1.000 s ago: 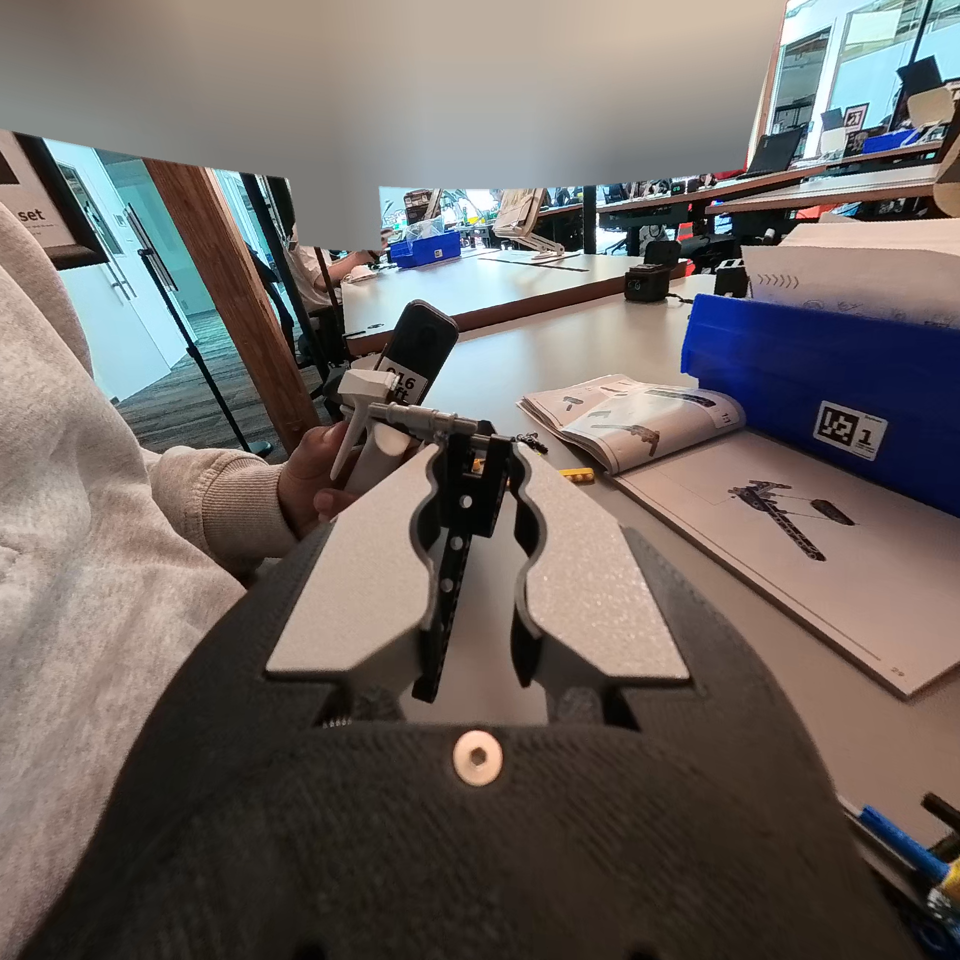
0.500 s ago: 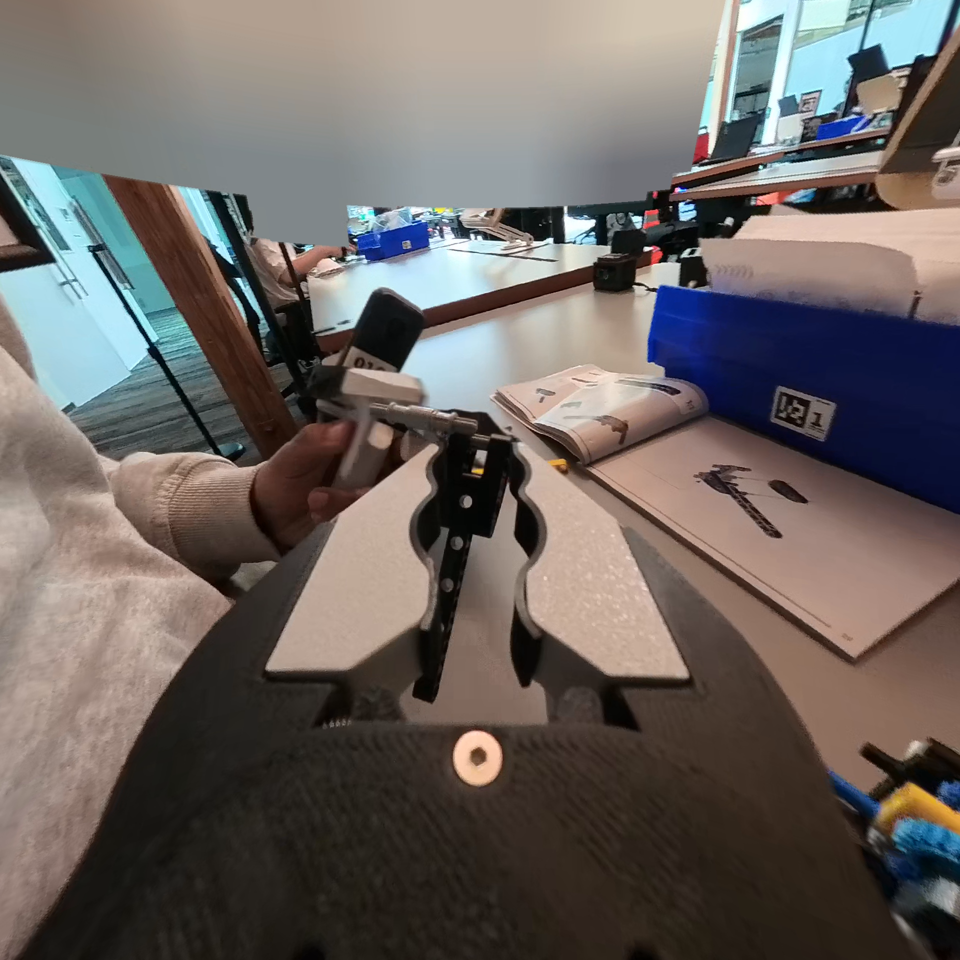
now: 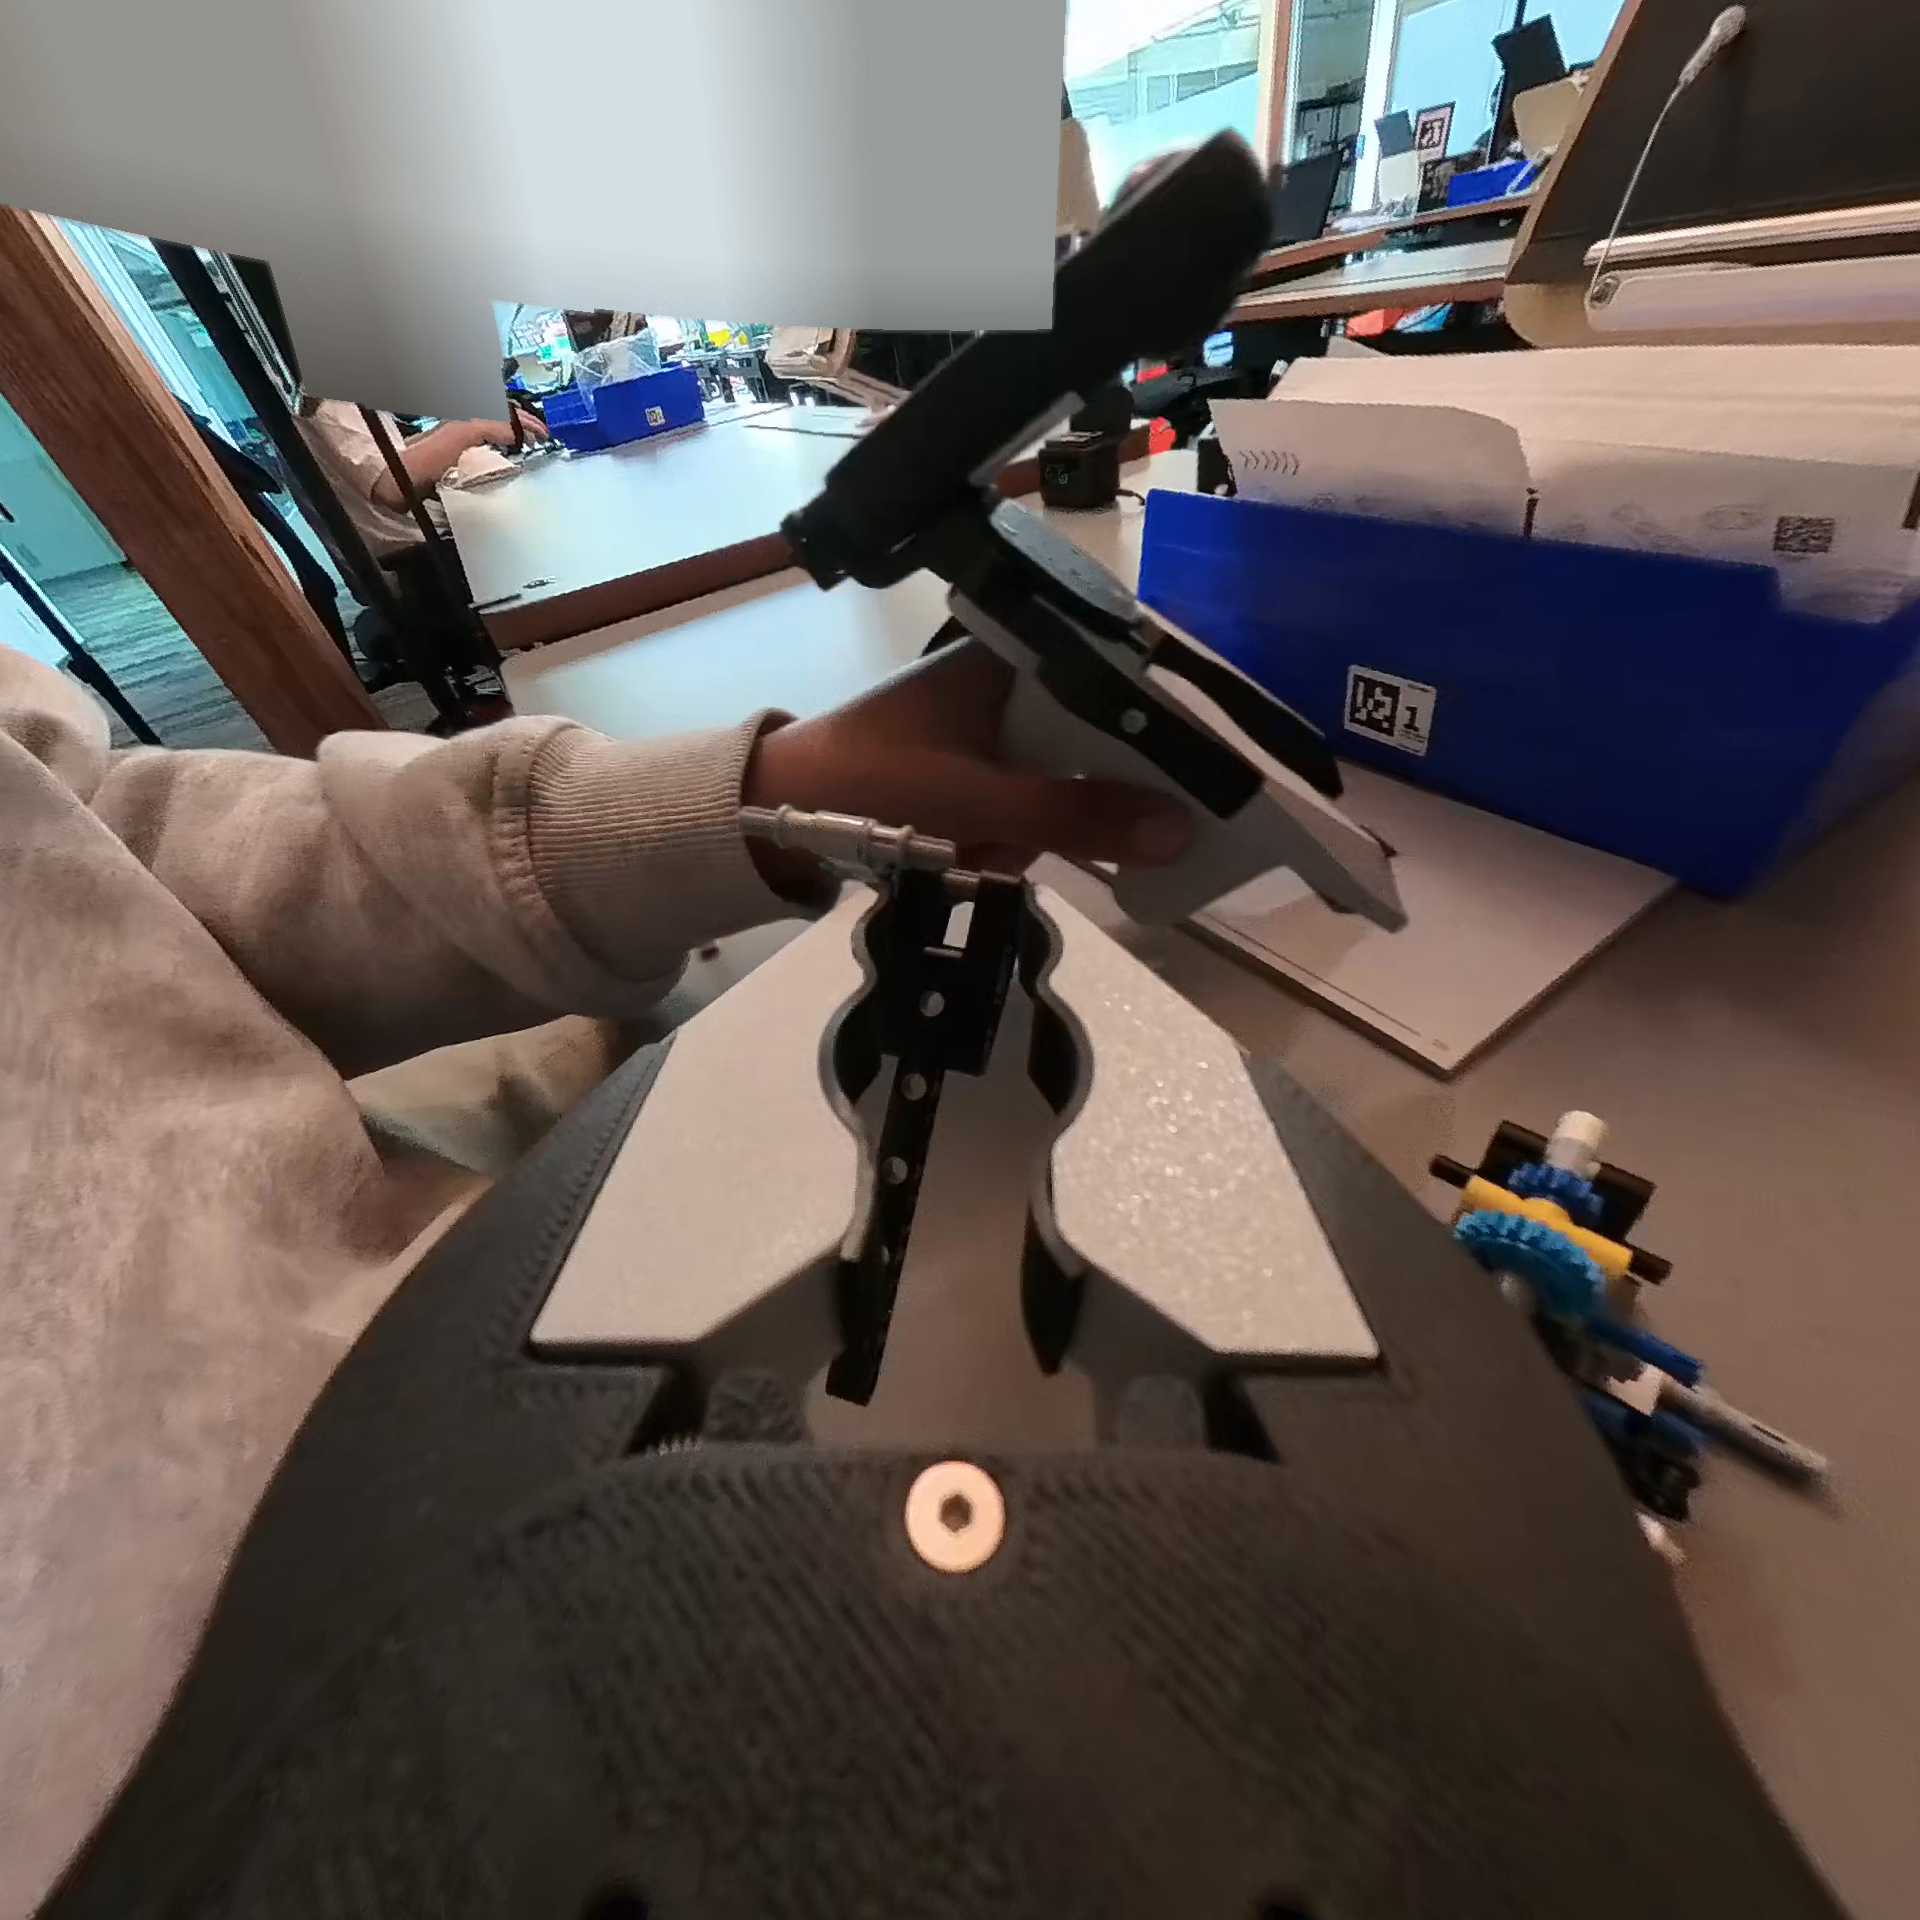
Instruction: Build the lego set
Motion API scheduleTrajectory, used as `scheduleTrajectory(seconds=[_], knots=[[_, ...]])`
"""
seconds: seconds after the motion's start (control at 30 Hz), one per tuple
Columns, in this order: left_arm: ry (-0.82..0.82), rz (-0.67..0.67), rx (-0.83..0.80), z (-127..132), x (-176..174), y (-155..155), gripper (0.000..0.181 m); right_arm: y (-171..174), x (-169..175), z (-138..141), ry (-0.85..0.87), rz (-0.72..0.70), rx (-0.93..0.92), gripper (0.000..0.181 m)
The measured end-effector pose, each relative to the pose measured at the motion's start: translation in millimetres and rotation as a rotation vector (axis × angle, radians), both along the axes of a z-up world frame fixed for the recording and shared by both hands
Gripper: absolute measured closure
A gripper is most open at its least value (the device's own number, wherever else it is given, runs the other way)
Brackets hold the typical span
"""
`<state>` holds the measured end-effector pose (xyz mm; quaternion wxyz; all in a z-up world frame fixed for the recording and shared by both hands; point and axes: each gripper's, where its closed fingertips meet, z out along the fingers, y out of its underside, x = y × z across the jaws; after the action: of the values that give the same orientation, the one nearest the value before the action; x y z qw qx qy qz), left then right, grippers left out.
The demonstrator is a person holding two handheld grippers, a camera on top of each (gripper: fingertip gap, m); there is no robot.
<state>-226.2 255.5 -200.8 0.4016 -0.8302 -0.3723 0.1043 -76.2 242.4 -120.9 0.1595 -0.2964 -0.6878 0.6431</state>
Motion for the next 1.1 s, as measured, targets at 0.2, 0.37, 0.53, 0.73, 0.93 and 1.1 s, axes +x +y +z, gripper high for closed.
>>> scheduleTrajectory(seconds=[0.2,0.37,0.53,0.73,0.93,1.1], knots=[[-0.014,0.061,-0.104,-27,-6,-8,0.114,3,1,2,0.008,0.003,-0.012,0.159],[-0.041,0.056,-0.143,-27,-8,-12,0.134,3,-1,2,-0.003,0.005,-0.033,0.159],[-0.078,0.016,-0.063,-27,-4,-8,0.181,1,-1,1,-0.002,0.007,-0.022,0.159],[-0.045,0.036,-0.083,-20,-7,-11,0.181,-1,0,-1,0.003,0.011,-0.008,0.159],[-0.031,0.020,-0.075,-18,-4,0,0.094,-4,1,-1,0.003,0.020,-0.007,0.159],[0.004,0.045,-0.127,-27,-7,-2,0.118,-3,2,0,0.014,0.019,-0.004,0.159]])
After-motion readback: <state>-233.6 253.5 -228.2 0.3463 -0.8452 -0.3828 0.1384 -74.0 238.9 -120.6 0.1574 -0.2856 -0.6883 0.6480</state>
